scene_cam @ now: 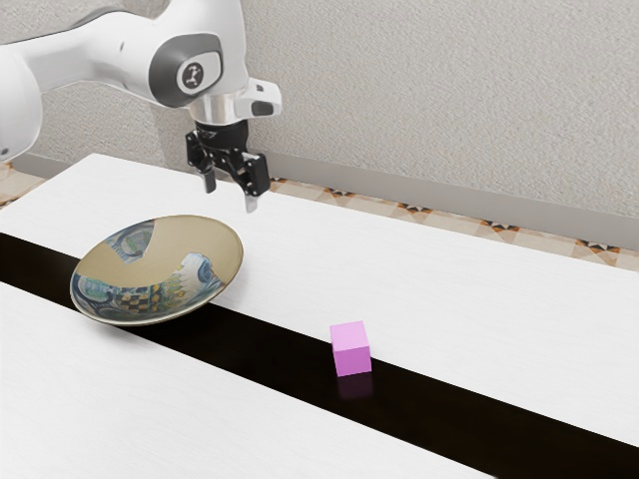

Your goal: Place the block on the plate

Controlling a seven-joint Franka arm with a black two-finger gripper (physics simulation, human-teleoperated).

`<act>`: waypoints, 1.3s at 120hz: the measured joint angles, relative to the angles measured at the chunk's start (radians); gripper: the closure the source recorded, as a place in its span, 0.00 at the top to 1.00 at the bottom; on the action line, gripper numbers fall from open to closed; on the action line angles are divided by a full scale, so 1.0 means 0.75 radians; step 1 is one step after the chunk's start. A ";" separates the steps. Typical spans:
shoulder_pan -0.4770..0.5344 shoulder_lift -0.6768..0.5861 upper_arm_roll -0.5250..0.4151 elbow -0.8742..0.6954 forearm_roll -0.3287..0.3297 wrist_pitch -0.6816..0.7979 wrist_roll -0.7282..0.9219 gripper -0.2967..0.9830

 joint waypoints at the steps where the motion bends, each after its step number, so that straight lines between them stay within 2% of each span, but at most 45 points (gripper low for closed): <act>1: 0.000 0.000 0.000 0.000 0.000 0.001 0.000 0.77; 18: -0.022 0.018 -0.009 -0.004 0.002 0.018 0.005 0.77; 30: -0.094 0.053 -0.012 0.002 0.000 0.031 0.045 0.77; 50: -0.202 0.109 -0.006 -0.001 -0.042 0.041 0.204 0.77; 73: -0.283 0.244 -0.004 -0.021 -0.136 0.130 0.380 0.77; 105: -0.289 0.264 -0.014 -0.259 -0.210 0.405 0.607 0.77; 126: -0.280 0.322 -0.014 -0.276 -0.214 0.559 0.740 0.77; 156: -0.263 0.390 -0.012 -0.276 -0.236 0.674 0.873 0.77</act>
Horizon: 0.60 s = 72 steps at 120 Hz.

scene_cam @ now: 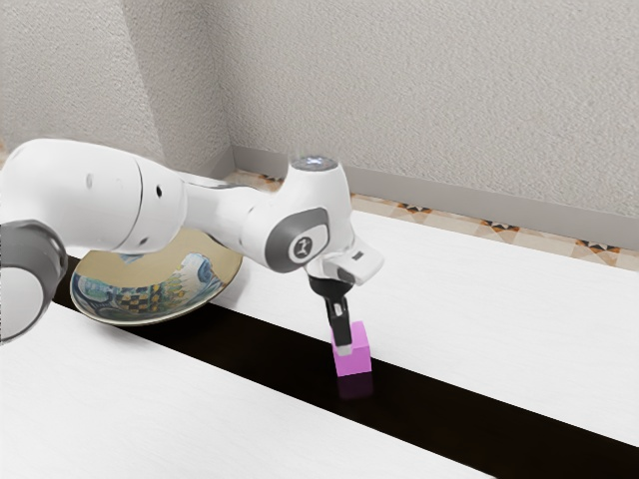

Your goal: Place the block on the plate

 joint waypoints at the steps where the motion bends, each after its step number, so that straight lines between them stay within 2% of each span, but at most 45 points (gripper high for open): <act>1: 0.000 0.002 0.000 0.000 -0.001 0.003 0.004 0.77; 44: -0.003 0.082 0.006 0.013 -0.019 0.075 0.117 0.77; 72: -0.010 0.112 0.012 0.029 -0.066 0.084 0.119 0.77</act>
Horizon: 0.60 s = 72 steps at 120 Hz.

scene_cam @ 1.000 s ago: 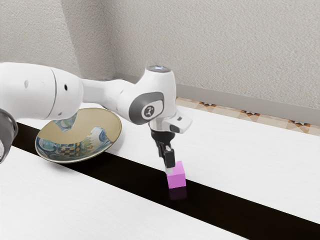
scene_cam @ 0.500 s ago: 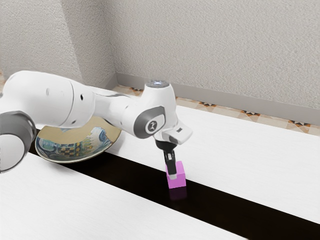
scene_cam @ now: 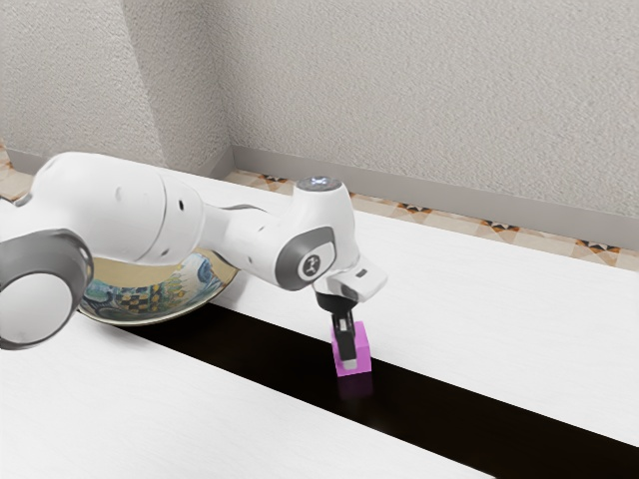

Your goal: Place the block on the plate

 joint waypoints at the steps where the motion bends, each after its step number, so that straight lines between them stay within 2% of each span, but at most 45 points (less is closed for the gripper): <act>1: -0.001 0.001 0.001 0.001 0.000 0.000 -0.002 0.77; 32: -0.008 0.015 0.013 0.029 0.001 -0.003 -0.045 0.76; 72: -0.011 0.026 0.015 0.031 0.002 0.005 -0.082 0.63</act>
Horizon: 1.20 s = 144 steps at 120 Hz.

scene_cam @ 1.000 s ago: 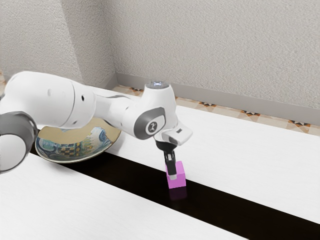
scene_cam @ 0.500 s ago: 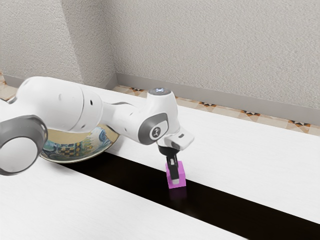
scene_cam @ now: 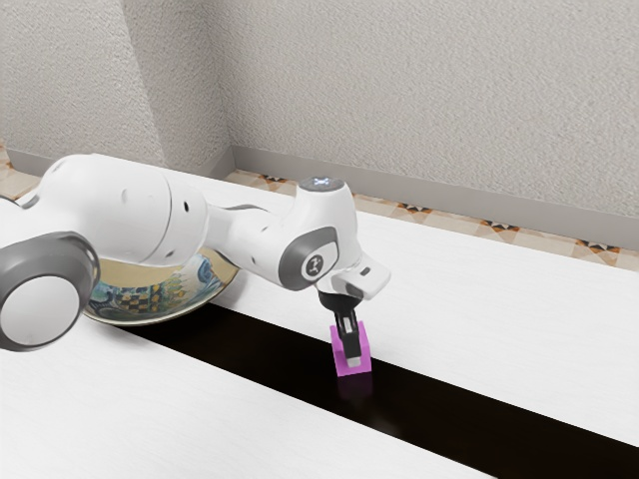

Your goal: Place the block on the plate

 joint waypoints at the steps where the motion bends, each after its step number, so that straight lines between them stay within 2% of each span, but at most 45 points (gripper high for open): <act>1: 0.000 0.000 0.000 0.000 0.000 0.000 -0.001 0.63; 48: -0.006 -0.012 0.016 0.019 0.007 -0.004 -0.026 0.57; 63: 0.017 -0.147 0.058 0.019 0.025 -0.044 -0.032 0.57; 81: 0.155 -0.351 0.087 -0.001 0.043 -0.140 -0.038 0.58; 94: 0.254 -0.412 0.088 -0.022 0.047 -0.192 -0.041 0.58; 108: 0.349 -0.498 0.090 -0.138 0.054 -0.229 -0.048 0.57; 124: 0.469 -0.502 0.089 -0.182 0.063 -0.247 -0.054 0.57; 144: 0.585 -0.420 0.087 -0.186 0.064 -0.244 -0.063 0.56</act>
